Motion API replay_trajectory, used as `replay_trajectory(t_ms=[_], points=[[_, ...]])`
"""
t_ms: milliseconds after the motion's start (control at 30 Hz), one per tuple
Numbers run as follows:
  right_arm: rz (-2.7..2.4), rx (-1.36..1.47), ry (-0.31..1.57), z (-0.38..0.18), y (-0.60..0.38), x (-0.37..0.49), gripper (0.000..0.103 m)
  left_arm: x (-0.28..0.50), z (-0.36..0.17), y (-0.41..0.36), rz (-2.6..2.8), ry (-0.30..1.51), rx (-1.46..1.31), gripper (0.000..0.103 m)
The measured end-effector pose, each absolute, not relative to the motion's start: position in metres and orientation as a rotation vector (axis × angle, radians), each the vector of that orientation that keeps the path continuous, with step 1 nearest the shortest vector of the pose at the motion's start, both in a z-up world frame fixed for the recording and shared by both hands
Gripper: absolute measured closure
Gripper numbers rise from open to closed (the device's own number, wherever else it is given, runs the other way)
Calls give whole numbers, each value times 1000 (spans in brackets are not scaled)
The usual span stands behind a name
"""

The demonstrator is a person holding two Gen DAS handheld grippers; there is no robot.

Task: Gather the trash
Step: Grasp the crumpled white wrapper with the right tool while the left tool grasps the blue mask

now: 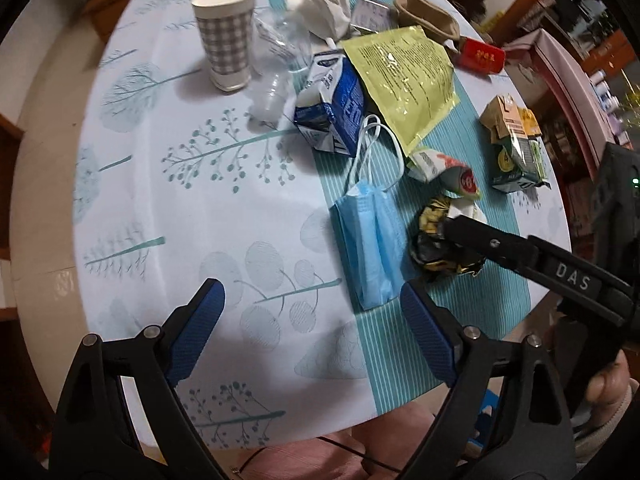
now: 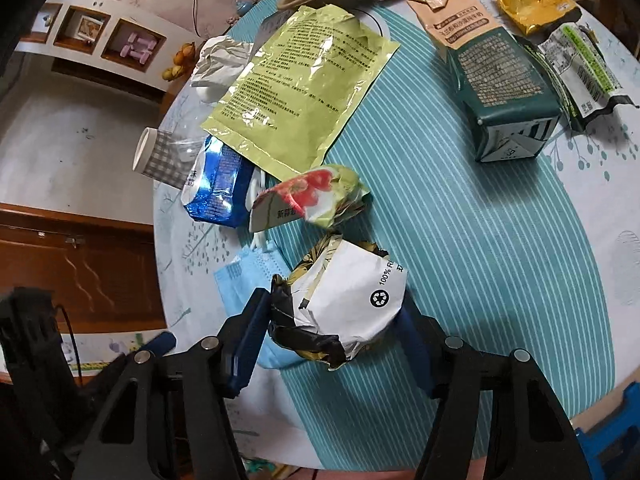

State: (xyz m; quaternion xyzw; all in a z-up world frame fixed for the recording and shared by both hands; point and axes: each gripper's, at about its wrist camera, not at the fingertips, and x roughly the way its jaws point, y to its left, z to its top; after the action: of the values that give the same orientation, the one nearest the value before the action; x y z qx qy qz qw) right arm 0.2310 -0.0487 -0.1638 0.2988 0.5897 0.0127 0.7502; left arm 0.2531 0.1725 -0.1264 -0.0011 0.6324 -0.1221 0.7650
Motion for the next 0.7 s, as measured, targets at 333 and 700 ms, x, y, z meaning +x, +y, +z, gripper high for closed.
replay_trajectory(t_ms=[333, 700], points=[[-68, 617, 1269, -133, -70, 205, 44, 286, -146, 159, -345, 1441, -32, 15], [-118, 484, 1277, -97, -88, 185, 44, 296, -179, 110, -379, 1477, 80, 43]])
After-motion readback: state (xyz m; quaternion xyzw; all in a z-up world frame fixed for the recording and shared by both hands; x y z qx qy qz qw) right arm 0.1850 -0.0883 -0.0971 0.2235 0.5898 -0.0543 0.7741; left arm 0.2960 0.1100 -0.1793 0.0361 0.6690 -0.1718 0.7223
